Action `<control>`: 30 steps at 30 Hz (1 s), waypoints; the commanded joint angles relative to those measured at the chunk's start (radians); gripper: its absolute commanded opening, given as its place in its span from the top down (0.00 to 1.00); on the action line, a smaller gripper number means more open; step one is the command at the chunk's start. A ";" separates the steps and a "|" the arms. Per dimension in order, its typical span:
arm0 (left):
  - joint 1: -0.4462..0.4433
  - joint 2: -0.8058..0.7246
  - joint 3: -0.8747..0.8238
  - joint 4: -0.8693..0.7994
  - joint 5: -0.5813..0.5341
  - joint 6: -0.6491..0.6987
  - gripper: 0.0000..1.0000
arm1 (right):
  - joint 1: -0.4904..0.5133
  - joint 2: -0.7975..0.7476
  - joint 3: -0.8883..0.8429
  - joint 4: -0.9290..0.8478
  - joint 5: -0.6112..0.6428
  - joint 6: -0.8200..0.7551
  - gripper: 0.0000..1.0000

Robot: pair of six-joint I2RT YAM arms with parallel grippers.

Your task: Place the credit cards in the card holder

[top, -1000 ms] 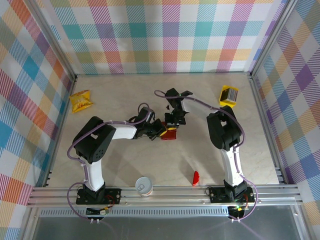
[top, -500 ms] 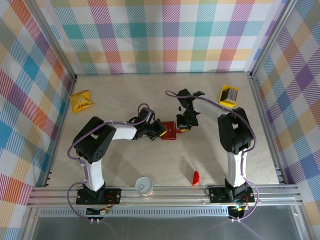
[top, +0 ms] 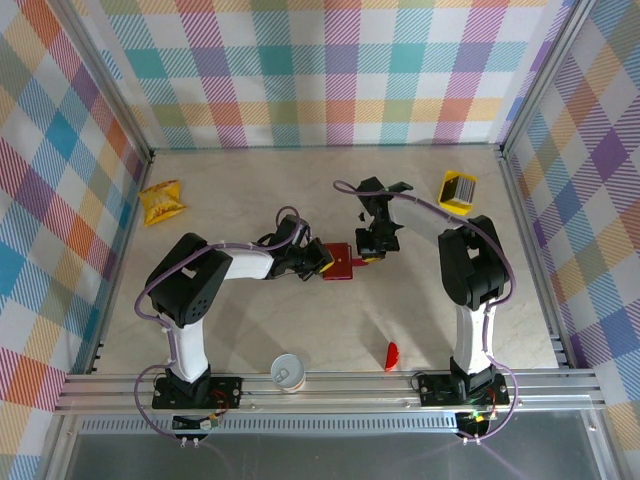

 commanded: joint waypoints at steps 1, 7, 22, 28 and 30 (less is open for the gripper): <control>0.011 0.028 -0.027 -0.102 -0.051 0.022 1.00 | -0.004 0.024 -0.014 -0.004 0.033 -0.015 1.00; 0.011 0.024 -0.026 -0.108 -0.052 0.027 1.00 | -0.004 0.049 -0.011 0.008 0.077 -0.008 1.00; 0.011 -0.020 0.016 -0.141 -0.028 0.062 1.00 | -0.010 0.003 -0.006 0.028 0.029 0.015 0.69; 0.014 -0.075 0.067 -0.156 0.010 0.097 0.89 | -0.048 -0.148 -0.090 0.116 -0.108 0.089 0.65; 0.017 -0.095 0.086 -0.160 0.027 0.109 0.85 | -0.067 -0.209 -0.142 0.171 -0.182 0.123 0.65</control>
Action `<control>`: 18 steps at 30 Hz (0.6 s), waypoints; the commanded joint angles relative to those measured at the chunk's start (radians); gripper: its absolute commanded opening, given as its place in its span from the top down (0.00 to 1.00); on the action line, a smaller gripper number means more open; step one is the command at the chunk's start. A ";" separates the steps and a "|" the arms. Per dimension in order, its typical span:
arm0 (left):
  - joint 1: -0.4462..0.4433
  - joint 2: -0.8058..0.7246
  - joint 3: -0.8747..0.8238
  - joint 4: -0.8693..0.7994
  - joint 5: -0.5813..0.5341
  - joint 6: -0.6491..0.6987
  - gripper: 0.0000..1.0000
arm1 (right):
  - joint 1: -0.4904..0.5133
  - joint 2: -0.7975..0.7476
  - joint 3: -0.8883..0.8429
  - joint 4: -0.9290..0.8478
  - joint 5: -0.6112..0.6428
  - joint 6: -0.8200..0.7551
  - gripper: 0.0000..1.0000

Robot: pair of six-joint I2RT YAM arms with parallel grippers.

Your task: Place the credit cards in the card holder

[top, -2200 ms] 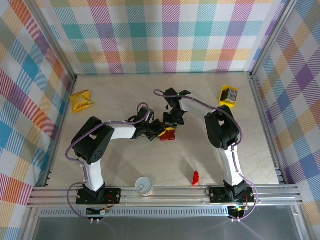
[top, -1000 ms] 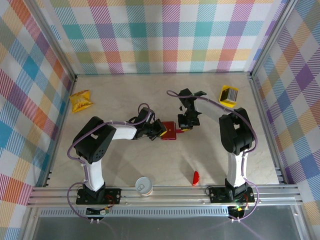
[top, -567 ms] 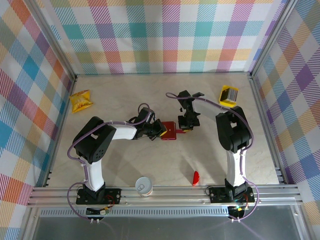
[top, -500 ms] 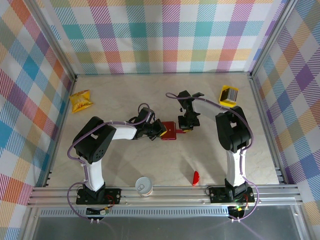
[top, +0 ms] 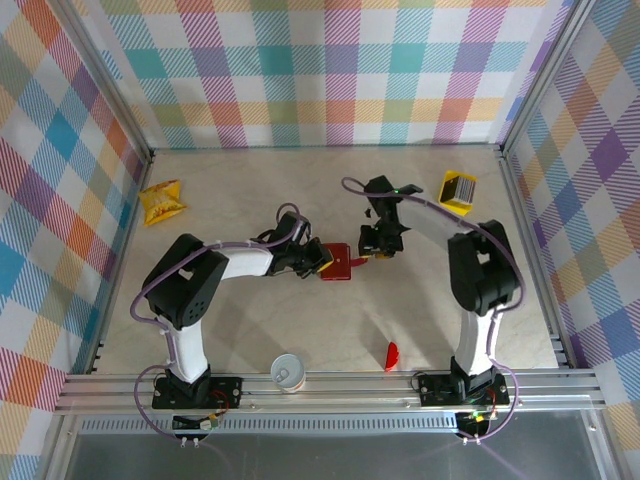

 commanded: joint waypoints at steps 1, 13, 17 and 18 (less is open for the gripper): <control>0.015 -0.074 0.054 -0.058 0.034 0.046 0.84 | -0.030 -0.127 -0.067 0.109 -0.167 0.080 0.65; 0.056 -0.336 -0.020 -0.172 -0.017 0.100 0.79 | 0.030 -0.236 -0.126 0.316 -0.388 0.189 0.65; 0.060 -0.441 -0.085 -0.197 -0.061 0.130 0.77 | 0.071 -0.148 -0.064 0.278 -0.318 0.192 0.64; 0.060 -0.454 -0.098 -0.201 -0.067 0.133 0.77 | 0.075 -0.124 -0.050 0.266 -0.313 0.191 0.63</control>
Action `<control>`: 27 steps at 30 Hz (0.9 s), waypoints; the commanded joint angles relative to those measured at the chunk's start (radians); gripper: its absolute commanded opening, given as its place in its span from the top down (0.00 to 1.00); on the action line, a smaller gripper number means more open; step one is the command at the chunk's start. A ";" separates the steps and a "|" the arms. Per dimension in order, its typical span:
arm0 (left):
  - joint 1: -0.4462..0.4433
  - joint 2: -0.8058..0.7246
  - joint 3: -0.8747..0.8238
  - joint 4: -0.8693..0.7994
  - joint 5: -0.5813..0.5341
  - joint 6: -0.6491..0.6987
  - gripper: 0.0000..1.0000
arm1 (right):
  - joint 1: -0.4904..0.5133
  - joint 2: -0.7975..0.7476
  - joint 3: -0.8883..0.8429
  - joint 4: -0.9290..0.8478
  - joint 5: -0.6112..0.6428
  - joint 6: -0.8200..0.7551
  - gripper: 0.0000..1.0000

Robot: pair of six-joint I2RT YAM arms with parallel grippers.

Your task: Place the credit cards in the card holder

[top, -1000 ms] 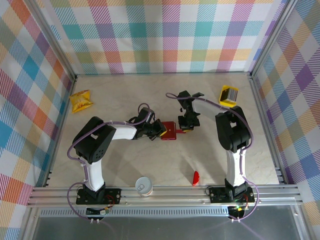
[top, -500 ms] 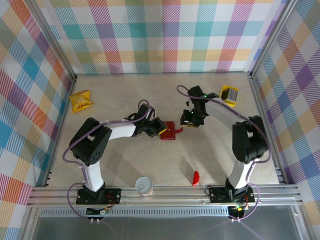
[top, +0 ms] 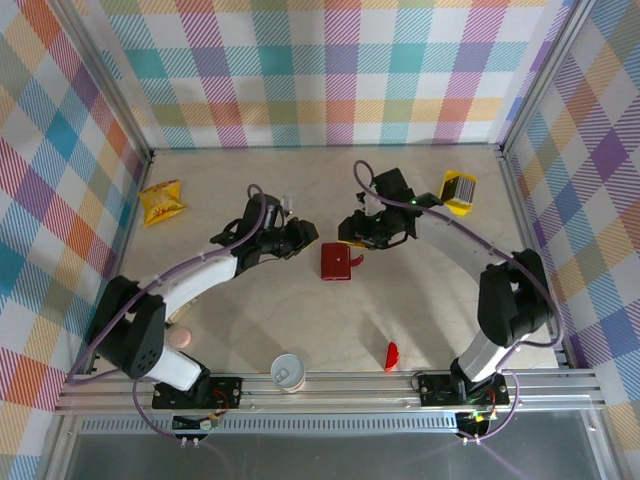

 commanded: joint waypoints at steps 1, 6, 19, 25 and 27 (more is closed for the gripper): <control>0.009 -0.054 -0.053 -0.059 -0.037 0.040 0.76 | 0.017 0.084 0.059 -0.018 0.023 0.018 0.63; 0.013 -0.063 -0.075 -0.048 -0.023 0.039 0.75 | 0.019 0.184 0.102 -0.039 0.044 0.011 0.62; 0.011 -0.010 -0.074 -0.087 -0.050 0.047 0.68 | -0.002 0.238 0.037 -0.071 0.141 -0.055 0.58; 0.010 0.027 -0.068 -0.066 -0.060 0.035 0.67 | -0.034 0.255 0.019 -0.073 0.166 -0.087 0.58; 0.009 0.045 -0.062 -0.061 -0.058 0.035 0.66 | -0.042 0.267 0.016 -0.068 0.167 -0.093 0.58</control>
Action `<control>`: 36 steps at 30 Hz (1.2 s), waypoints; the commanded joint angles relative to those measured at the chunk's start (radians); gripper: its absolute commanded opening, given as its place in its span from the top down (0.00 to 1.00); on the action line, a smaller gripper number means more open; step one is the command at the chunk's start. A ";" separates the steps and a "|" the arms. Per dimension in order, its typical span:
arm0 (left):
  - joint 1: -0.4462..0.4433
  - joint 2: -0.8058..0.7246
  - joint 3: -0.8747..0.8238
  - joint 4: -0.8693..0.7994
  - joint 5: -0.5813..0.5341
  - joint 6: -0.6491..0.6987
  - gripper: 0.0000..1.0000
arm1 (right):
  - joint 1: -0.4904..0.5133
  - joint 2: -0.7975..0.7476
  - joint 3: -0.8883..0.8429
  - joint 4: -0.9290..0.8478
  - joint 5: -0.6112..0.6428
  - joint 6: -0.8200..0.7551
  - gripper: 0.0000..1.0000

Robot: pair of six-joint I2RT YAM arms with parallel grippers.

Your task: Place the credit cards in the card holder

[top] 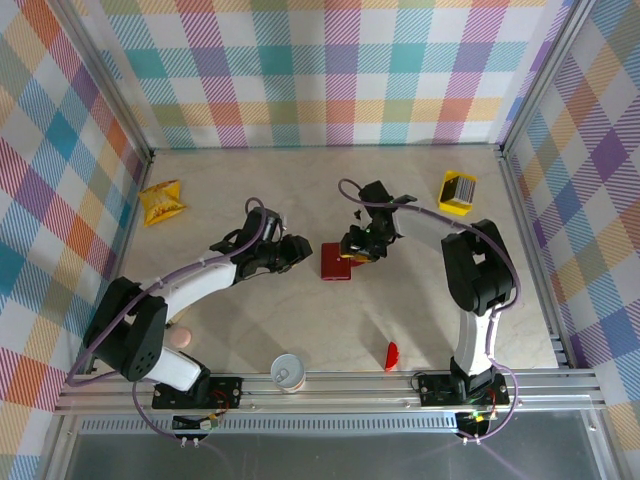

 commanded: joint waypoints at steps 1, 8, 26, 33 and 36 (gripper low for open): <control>0.006 0.030 0.010 0.001 -0.006 0.008 0.66 | -0.013 0.028 -0.019 -0.010 0.015 -0.040 0.58; 0.005 0.051 0.006 0.007 -0.023 0.006 0.66 | -0.017 0.048 -0.052 0.058 -0.005 -0.064 0.57; -0.025 0.191 0.086 -0.015 -0.006 0.041 0.67 | -0.020 -0.063 -0.078 0.136 -0.127 -0.051 0.60; -0.030 0.247 0.114 0.022 0.005 0.045 0.77 | -0.015 -0.005 -0.031 0.104 -0.157 -0.073 0.62; -0.033 0.275 0.129 0.026 0.011 0.049 0.79 | -0.013 0.003 -0.026 0.103 -0.161 -0.073 0.63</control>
